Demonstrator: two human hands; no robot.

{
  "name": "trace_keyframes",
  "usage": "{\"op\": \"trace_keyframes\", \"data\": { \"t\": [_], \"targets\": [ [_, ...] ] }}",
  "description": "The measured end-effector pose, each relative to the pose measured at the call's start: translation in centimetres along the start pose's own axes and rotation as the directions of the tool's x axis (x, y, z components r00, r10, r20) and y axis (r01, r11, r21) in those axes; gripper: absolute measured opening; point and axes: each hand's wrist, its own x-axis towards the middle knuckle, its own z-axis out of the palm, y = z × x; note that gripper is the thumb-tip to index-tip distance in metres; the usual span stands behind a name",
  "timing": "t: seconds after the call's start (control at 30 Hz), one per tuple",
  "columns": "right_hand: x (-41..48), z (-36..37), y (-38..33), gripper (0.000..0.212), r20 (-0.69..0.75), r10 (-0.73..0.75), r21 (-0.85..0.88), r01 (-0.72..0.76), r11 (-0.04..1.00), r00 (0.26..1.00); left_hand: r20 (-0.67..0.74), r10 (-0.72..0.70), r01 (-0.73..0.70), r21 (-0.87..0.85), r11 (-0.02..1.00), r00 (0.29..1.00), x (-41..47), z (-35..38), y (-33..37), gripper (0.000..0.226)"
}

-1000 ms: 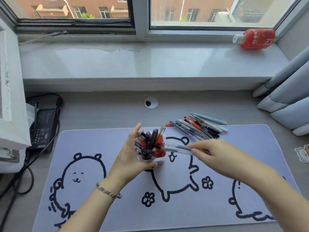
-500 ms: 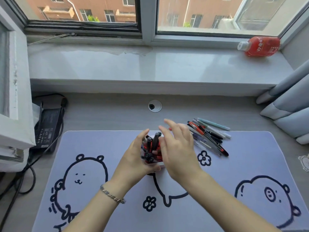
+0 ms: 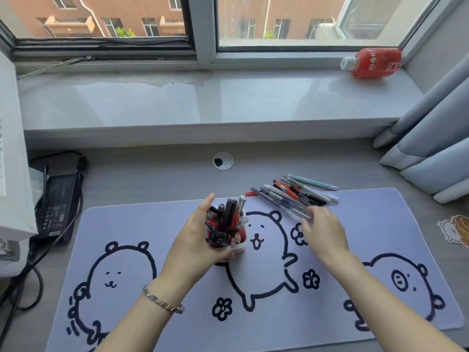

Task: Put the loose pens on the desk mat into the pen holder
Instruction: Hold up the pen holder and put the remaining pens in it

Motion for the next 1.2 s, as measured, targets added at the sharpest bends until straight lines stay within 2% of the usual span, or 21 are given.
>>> {"op": "trace_keyframes", "data": {
  "t": [0.07, 0.23, 0.33, 0.43, 0.47, 0.53, 0.6, 0.7, 0.73, 0.87, 0.97, 1.03, 1.1, 1.17, 1.2],
  "targets": [
    [0.1, 1.2, 1.2, 0.033, 0.033, 0.000, -0.079, 0.003, 0.997, 0.999, -0.003, 0.002, -0.002, -0.003, 1.000, 1.000, -0.1, 0.0, 0.1, 0.101],
    [0.7, 3.6, 0.1, 0.038, 0.007, -0.080, 0.031, 0.080, 0.996, 0.997, 0.002, -0.011, 0.011, -0.009, 1.000, 1.000, -0.2, 0.0, 0.3, 0.101],
    [1.3, 4.7, -1.3, 0.032, 0.054, -0.089, -0.049, 0.091, 0.995, 0.995, 0.005, -0.017, 0.017, -0.010, 1.000, 1.000, -0.2, 0.0, 0.3, 0.102],
    [1.3, 4.9, -2.2, 0.020, 0.163, -0.116, -0.165, 0.142, 0.976, 0.980, 0.016, -0.026, 0.027, -0.019, 0.999, 1.000, -0.2, 0.0, 0.2, 0.101],
    [1.1, 4.6, -2.0, 0.019, 0.199, -0.133, -0.113, 0.157, 0.981, 0.971, 0.023, -0.030, 0.031, -0.024, 0.999, 0.999, -0.3, 0.0, 0.2, 0.101],
    [0.1, 2.9, -1.7, 0.020, 0.276, -0.192, 0.122, 0.164, 0.979, 0.942, 0.034, -0.031, 0.032, -0.034, 0.999, 0.999, -0.3, 0.0, 0.0, 0.101],
    [-1.2, 0.0, -1.8, 0.016, 0.257, -0.311, 0.334, 0.218, 0.917, 0.915, 0.028, -0.023, 0.025, -0.054, 0.998, 0.999, -0.5, 0.1, -0.3, 0.100],
    [-3.3, -5.8, -2.6, 0.018, 0.217, -0.402, 0.389, 0.299, 0.872, 0.890, -0.012, 0.009, -0.010, -0.089, 0.996, 1.000, -0.7, 0.4, -0.7, 0.100],
    [-3.9, -7.4, -2.8, 0.013, 0.252, -0.417, 0.366, 0.313, 0.876, 0.873, -0.029, 0.014, -0.017, -0.102, 0.995, 0.999, -0.8, 0.5, -0.7, 0.101],
    [-5.8, -11.3, -5.2, 0.032, 0.464, -0.373, 0.111, 0.364, 0.925, 0.804, -0.042, -0.022, 0.015, -0.149, 0.989, 0.999, -0.8, 0.8, -1.0, 0.103],
    [-6.6, -11.2, -7.9, 0.032, 0.496, -0.355, -0.065, 0.442, 0.895, 0.792, -0.038, -0.029, 0.022, -0.169, 0.985, 0.999, -0.7, 0.8, -0.9, 0.103],
    [-6.5, -10.4, -9.2, 0.034, 0.499, -0.341, -0.205, 0.491, 0.847, 0.797, -0.037, -0.028, 0.021, -0.173, 0.985, 0.999, -0.8, 0.8, -0.9, 0.103],
    [-5.9, -9.2, -10.3, 0.026, 0.510, -0.342, -0.315, 0.541, 0.779, 0.789, -0.034, -0.044, 0.037, -0.187, 0.982, 0.998, -0.8, 0.8, -0.9, 0.103],
    [-5.2, -7.7, -11.4, 0.019, 0.537, -0.353, -0.353, 0.584, 0.731, 0.766, -0.034, -0.064, 0.056, -0.199, 0.978, 0.997, -0.9, 0.8, -0.8, 0.103],
    [-4.9, -6.9, -12.0, 0.018, 0.526, -0.352, -0.347, 0.573, 0.742, 0.774, -0.037, -0.070, 0.062, -0.201, 0.978, 0.997, -0.9, 0.8, -0.7, 0.102]
  ]
}}
